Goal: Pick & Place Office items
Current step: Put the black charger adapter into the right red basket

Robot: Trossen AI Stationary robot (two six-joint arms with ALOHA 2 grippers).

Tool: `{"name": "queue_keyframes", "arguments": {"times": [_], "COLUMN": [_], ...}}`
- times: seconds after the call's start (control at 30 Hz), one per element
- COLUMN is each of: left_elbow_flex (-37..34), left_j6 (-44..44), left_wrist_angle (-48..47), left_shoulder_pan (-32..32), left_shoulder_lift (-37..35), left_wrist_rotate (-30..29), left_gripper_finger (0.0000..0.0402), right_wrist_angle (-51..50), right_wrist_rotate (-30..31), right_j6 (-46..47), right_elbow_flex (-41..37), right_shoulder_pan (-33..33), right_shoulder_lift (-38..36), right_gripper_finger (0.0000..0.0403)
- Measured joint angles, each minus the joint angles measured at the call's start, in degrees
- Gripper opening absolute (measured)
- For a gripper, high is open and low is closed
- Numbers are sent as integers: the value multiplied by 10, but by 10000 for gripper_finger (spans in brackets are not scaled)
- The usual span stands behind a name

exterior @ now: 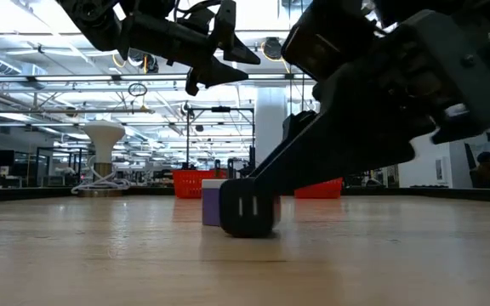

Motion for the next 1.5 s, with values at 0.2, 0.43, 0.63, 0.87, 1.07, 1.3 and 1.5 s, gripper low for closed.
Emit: {"name": "queue_keyframes", "arguments": {"times": [0.2,0.43,0.63,0.87,1.07,1.3,1.5], "left_elbow_flex": [0,0,0,0,0,0,0], "left_j6": [0,1,1,2,3,3,3], "left_wrist_angle": [0,0,0,-1,-5,-5,-5], "left_shoulder_pan": [0,0,0,0,0,0,0], "left_shoulder_lift": [0,0,0,0,0,0,0], "left_wrist_rotate": [0,0,0,0,0,6,6], "left_gripper_finger": [214,214,214,214,214,214,214], "right_wrist_angle": [-1,-4,-31,-109,-168,-254,-322], "right_wrist_rotate": [2,1,2,47,57,125,184], "right_j6": [14,15,9,-3,-8,-40,-75], "right_elbow_flex": [0,0,0,0,0,-1,-1], "right_shoulder_pan": [-5,-5,-5,-5,-5,-5,-16], "right_shoulder_lift": [0,0,-13,-52,-93,-150,-202], "right_gripper_finger": [207,163,163,163,163,163,163]}}
